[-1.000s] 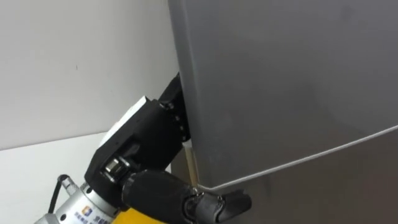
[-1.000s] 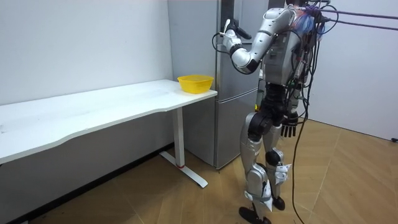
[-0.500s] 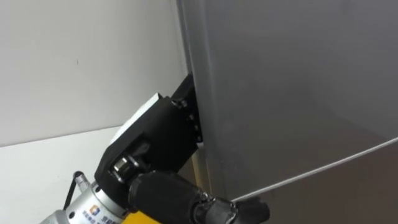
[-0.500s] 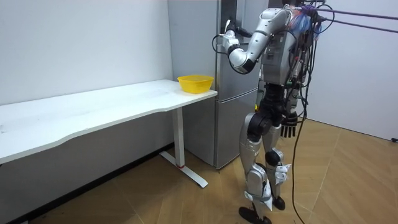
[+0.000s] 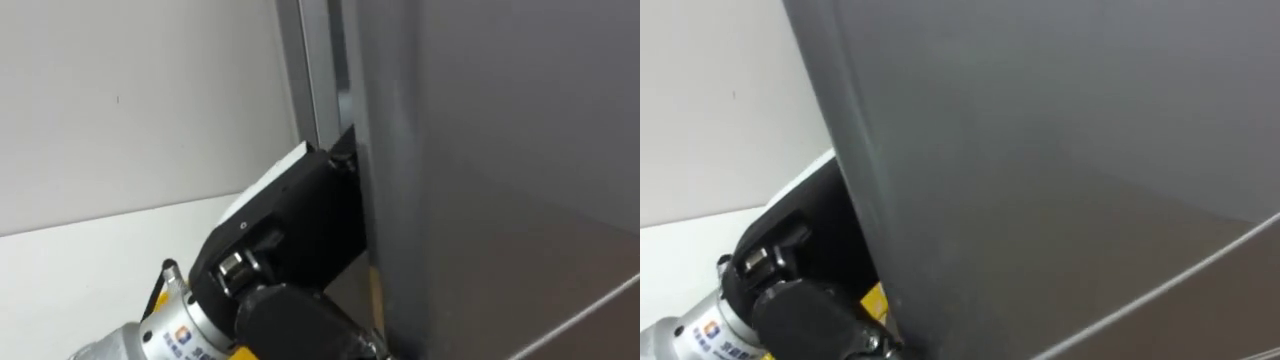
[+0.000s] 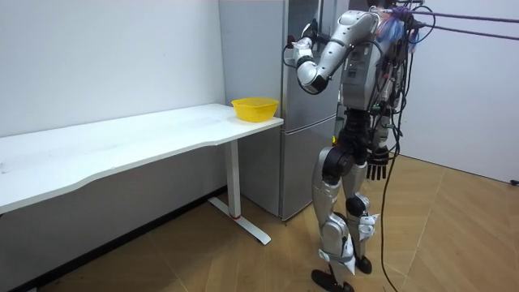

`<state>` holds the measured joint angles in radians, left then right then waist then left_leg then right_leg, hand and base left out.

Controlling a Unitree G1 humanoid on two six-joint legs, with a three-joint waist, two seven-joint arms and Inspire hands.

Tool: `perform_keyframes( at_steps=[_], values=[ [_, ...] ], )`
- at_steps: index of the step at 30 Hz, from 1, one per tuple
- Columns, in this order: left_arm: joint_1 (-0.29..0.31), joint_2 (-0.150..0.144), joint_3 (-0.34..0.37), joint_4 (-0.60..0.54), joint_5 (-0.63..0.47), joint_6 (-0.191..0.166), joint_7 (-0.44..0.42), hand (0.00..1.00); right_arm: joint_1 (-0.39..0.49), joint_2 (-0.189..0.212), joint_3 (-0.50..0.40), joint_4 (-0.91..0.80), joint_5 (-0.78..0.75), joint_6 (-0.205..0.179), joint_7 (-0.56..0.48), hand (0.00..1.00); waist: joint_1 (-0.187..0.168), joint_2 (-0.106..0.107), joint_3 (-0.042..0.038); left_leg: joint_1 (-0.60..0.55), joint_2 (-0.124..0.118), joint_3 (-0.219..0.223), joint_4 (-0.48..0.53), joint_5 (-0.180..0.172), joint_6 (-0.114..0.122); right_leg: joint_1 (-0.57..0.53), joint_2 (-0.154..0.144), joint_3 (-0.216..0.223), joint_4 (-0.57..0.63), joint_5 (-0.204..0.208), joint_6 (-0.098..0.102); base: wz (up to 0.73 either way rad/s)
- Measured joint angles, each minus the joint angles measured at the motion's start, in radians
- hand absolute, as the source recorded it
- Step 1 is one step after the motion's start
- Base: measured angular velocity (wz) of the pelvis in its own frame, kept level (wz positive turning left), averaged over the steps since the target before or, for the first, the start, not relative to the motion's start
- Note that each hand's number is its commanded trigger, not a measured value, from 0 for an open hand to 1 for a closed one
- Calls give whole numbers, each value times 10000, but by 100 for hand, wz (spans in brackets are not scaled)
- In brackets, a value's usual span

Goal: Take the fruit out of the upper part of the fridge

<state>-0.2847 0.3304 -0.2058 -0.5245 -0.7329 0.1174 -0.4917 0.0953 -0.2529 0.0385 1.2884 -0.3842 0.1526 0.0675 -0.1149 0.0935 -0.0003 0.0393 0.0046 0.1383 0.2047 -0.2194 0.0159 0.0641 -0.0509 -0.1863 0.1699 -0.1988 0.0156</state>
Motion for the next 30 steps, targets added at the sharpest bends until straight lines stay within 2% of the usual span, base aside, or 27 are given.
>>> perform_keyframes(
  at_steps=[11,17,23,26,30],
  values=[
    [-26,-132,-657,2,-433,-85,-191,0,-193,0,285,7,78,-7,-115,0,-237,-11,4,80,0,29,-5,0,0,32,3,82,26,1,0,-1],
    [-166,-387,-1084,3,-429,-91,-324,0,-199,0,286,34,-54,9,-102,0,-342,-10,3,158,4,179,-11,0,0,69,6,203,29,8,11,-4],
    [-706,-487,-1707,10,-420,-20,-497,0,-273,0,293,58,-55,22,16,0,-720,-15,7,249,-1,234,-51,0,0,177,13,336,-5,16,26,-5],
    [-989,-561,-2049,14,-411,195,-741,0,-288,0,293,12,-48,23,56,0,-936,-4,2,288,5,233,-36,0,0,184,29,423,-14,16,25,-9],
    [-1060,-881,-2283,37,-411,366,-920,0,-291,1,299,32,-46,28,114,0,-1184,8,-1,386,17,253,-27,-1,-1,195,45,498,-21,13,15,-7]
  ],
)
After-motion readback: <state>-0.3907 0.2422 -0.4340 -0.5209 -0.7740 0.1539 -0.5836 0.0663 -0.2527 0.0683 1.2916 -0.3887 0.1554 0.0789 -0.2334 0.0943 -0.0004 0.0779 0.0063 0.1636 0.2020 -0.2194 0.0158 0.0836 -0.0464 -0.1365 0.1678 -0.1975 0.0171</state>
